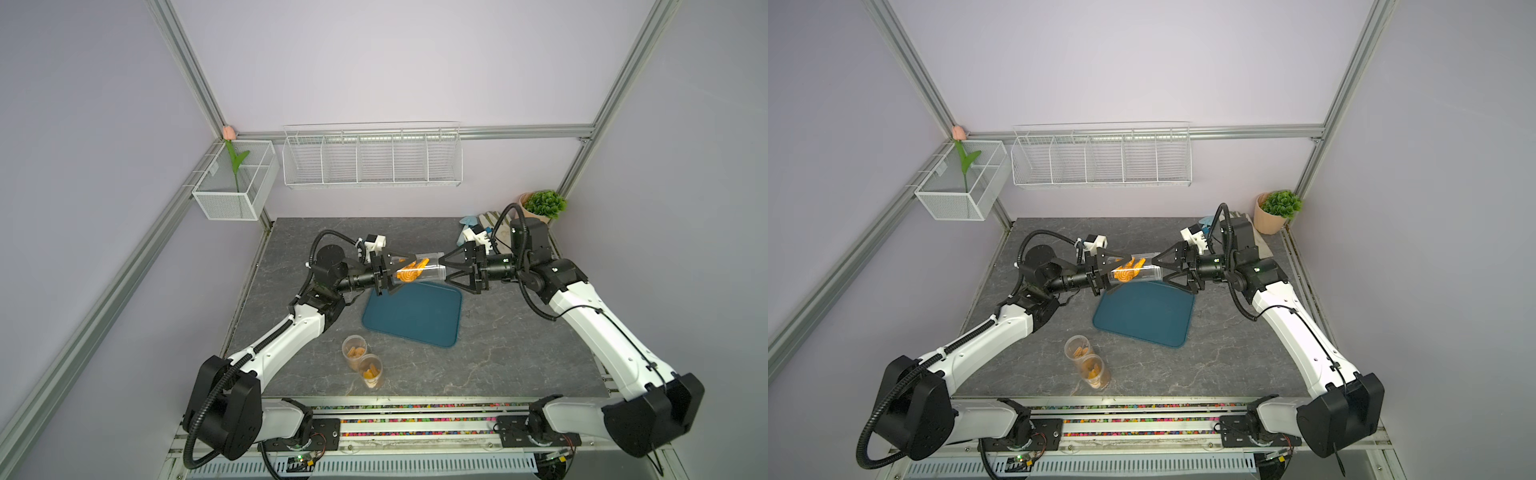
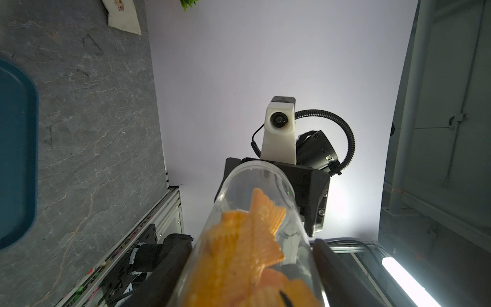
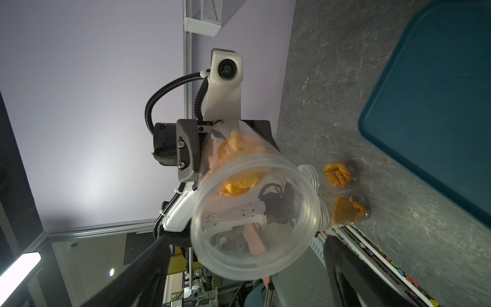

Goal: Pour the cookies out of the jar
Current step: Unscrew the lid from the jar.

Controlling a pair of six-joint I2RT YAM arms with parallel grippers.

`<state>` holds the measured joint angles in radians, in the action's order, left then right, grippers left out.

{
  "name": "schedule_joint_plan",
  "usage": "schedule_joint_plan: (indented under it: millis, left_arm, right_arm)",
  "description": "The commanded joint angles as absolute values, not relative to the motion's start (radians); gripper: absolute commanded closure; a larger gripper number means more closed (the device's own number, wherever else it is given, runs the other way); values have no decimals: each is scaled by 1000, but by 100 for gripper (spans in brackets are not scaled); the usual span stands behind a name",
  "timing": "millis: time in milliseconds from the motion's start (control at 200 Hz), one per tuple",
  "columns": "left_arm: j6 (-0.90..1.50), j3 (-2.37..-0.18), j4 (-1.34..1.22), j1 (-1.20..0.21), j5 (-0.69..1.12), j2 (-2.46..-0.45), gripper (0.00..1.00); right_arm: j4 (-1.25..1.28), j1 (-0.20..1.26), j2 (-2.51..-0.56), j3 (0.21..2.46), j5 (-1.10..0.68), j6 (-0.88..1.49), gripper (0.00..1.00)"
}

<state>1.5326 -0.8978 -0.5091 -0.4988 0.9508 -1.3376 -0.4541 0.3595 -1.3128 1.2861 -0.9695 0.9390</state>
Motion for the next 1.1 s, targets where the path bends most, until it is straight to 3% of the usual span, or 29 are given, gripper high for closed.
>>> schedule_joint_plan:
  millis: [0,350,695,1095]
  left_arm:
    - [1562,-945,-574,-503,986,-1347,29]
    - [1564,-954,-574,-503,1008,-1361,30]
    - [1568,-968,-574,-503,1028,-1368,30]
    - [1568,-963,-571,-504,1039,-1364,30]
  right_arm:
    - [-392,354,-1311,1276,-1000,957,8]
    - [-286,355,-1333,1271,-1049,1006,0]
    - [-256,353,-1344,1261,-1087,988,14]
    - [-306,324,-1344,1259,-1115,927,20]
